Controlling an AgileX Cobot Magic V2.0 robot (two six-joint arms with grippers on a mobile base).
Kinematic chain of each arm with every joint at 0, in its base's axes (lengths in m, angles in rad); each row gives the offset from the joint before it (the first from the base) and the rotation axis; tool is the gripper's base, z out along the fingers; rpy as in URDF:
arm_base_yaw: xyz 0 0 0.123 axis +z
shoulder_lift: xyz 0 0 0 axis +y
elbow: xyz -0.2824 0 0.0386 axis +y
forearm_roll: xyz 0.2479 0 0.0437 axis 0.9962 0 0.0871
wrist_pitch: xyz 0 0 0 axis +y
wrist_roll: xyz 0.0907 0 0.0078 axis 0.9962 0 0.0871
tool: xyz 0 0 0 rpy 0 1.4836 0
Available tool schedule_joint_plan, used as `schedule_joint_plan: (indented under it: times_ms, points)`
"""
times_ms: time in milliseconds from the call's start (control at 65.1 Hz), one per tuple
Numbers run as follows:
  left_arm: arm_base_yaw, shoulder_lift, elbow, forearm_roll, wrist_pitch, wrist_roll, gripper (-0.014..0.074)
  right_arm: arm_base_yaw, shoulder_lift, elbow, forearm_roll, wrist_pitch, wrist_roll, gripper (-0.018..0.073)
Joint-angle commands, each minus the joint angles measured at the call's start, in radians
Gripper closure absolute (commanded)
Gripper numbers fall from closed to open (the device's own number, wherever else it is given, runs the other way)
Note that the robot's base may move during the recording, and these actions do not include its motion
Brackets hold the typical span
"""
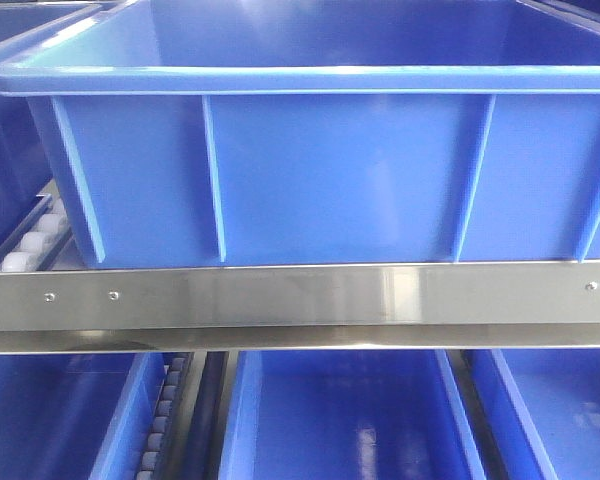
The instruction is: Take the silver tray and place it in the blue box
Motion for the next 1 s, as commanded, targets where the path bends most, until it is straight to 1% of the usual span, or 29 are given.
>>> schedule_joint_plan:
  times_ms: [0,322,384,399,430,461,537,584,614,676,706,752,845,906,983]
  points:
    - [0.001,0.010,-0.028,-0.006,-0.081,-0.001,0.0603,-0.006,-0.022,-0.018,0.004,-0.092,-0.001,0.0510]
    - [0.001,0.010,-0.024,-0.006,-0.069,-0.001,0.0603,-0.006,-0.022,-0.018,0.004,-0.092,-0.001,0.0510]
    - [0.004,0.010,-0.024,-0.031,-0.064,0.004,0.0602,-0.006,-0.022,-0.018,0.004,-0.092,-0.001,0.0510]
    - [0.007,0.010,-0.024,-0.057,-0.056,0.015,0.0602,-0.006,-0.022,-0.018,0.004,-0.092,-0.001,0.0510]
    - [0.019,0.006,-0.024,-0.113,-0.027,0.072,0.0603,-0.006,-0.022,-0.018,0.004,-0.092,-0.001,0.0510]
    - [0.033,-0.005,-0.024,-0.161,0.012,0.146,0.0603,-0.006,-0.022,-0.018,0.004,-0.092,-0.001,0.0510]
    - [0.079,-0.042,-0.024,-0.243,0.118,0.340,0.0603,-0.006,-0.022,-0.018,0.004,-0.092,-0.001,0.0510]
    - [0.119,-0.072,-0.024,-0.287,0.175,0.424,0.0603,-0.006,-0.022,-0.018,0.004,-0.092,-0.001,0.0510]
    - [0.145,-0.096,-0.022,-0.328,0.210,0.468,0.0604,-0.006,-0.022,-0.018,0.004,-0.092,-0.001,0.0510]
    - [0.204,-0.148,-0.006,-0.411,0.246,0.530,0.0604,-0.006,-0.022,-0.018,0.004,-0.092,-0.001,0.0510]
    - [0.229,-0.169,0.005,-0.428,0.248,0.545,0.0604,-0.006,-0.022,-0.018,0.004,-0.092,-0.001,0.0510]
    - [0.272,-0.210,0.035,-0.438,0.237,0.545,0.0604,-0.006,-0.022,-0.018,0.004,-0.092,-0.001,0.0510]
    - [0.343,-0.266,0.111,-0.477,0.186,0.545,0.0604,-0.006,-0.022,-0.018,0.004,-0.092,-0.001,0.0510]
    - [0.368,-0.257,0.152,-0.492,0.131,0.545,0.0603,-0.006,-0.022,-0.018,0.004,-0.092,-0.001,0.0510]
    - [0.373,-0.262,0.203,-0.508,0.098,0.545,0.0603,-0.006,-0.022,-0.018,0.004,-0.092,-0.001,0.0510]
